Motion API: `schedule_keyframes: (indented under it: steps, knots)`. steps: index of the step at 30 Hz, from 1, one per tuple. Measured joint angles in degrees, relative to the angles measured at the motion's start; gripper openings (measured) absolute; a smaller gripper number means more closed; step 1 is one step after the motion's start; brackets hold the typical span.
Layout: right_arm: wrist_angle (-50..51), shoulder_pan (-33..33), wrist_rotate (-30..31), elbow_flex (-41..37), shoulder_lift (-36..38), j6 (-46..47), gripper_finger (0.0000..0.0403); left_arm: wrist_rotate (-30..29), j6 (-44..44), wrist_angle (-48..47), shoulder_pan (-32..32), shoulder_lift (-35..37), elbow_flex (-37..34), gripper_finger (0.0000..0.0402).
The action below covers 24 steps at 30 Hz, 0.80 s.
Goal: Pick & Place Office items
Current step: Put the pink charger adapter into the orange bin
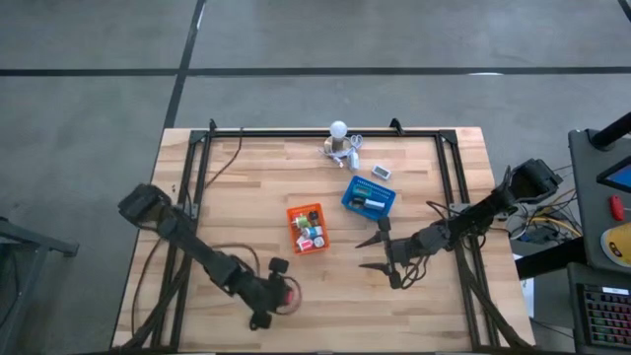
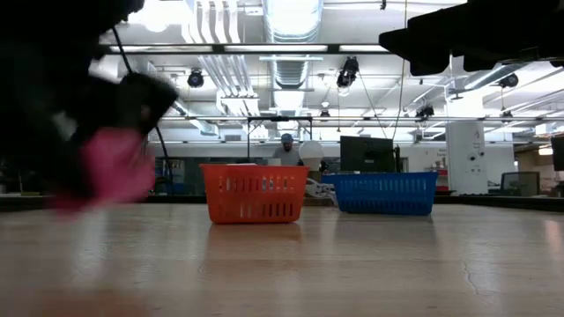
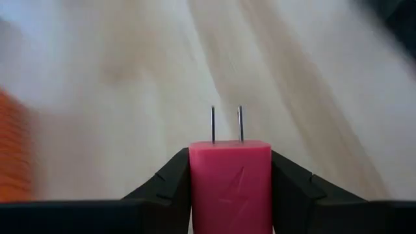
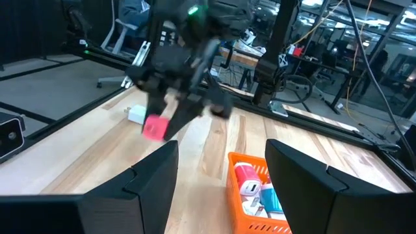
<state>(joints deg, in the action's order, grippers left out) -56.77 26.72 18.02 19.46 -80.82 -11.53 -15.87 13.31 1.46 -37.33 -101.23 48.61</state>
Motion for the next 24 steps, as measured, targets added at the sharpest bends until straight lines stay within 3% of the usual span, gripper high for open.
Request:
schedule_keyframes:
  steps: [9,13,17,24]
  knots:
    - [-0.1,0.0,0.0,0.0,0.0,0.0,0.0226,-15.0,-12.7,41.9,1.3,10.9,-20.4,0.0145]
    - [-0.2,0.0,0.0,0.0,0.0,-0.4,0.0226,-16.6,-18.9,55.1,4.1,11.1,-25.4,0.0145]
    - [-0.5,0.0,0.0,0.0,0.0,-0.7,0.0226,-15.9,-20.6,58.1,9.2,11.2,-26.5,0.0145]
    - [-0.6,0.0,0.0,0.0,0.0,-0.9,0.0226,-6.7,-21.7,58.4,19.8,11.2,-25.3,0.0145]
